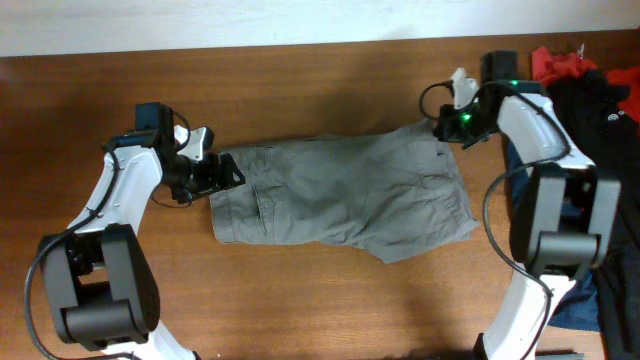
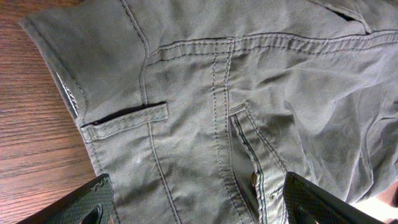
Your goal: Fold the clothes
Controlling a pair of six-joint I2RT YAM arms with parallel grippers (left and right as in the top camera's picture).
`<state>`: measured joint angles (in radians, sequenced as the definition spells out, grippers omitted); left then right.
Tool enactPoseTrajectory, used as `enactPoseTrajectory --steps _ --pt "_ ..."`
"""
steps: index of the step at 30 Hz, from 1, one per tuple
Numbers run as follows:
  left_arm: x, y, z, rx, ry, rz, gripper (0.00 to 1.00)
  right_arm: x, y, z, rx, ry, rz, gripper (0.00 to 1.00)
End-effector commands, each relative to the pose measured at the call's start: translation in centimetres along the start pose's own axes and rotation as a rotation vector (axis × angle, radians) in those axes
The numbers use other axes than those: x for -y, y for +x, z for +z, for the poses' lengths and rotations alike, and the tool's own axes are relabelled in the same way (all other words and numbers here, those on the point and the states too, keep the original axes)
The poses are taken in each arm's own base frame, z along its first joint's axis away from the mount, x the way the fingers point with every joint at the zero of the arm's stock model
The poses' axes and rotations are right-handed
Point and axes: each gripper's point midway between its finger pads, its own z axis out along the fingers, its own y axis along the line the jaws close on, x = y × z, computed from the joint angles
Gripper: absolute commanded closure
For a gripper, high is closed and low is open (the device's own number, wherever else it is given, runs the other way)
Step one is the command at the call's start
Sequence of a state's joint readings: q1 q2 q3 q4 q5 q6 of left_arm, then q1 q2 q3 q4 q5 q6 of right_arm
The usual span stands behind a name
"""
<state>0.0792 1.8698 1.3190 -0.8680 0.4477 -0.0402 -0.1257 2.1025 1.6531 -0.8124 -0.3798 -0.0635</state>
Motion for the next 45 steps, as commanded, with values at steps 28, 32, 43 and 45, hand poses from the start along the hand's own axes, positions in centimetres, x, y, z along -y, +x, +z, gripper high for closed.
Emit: enactPoseTrajectory --steps 28,32,43,45 --pt "0.3 0.2 -0.7 0.009 0.001 0.029 0.08 -2.9 -2.2 3.3 0.096 -0.261 -0.198 0.69" --pt "0.3 0.2 -0.7 0.009 0.0 0.029 0.08 -3.1 -2.0 3.0 0.093 -0.272 -0.195 0.82" --pt "0.3 0.2 -0.7 0.01 0.0 0.03 0.08 -2.1 -3.1 -5.7 0.167 -0.214 -0.059 0.96" --pt "0.3 0.2 -0.7 0.012 0.0 0.031 0.08 -2.6 -2.8 -8.1 0.18 -0.21 -0.037 0.96"
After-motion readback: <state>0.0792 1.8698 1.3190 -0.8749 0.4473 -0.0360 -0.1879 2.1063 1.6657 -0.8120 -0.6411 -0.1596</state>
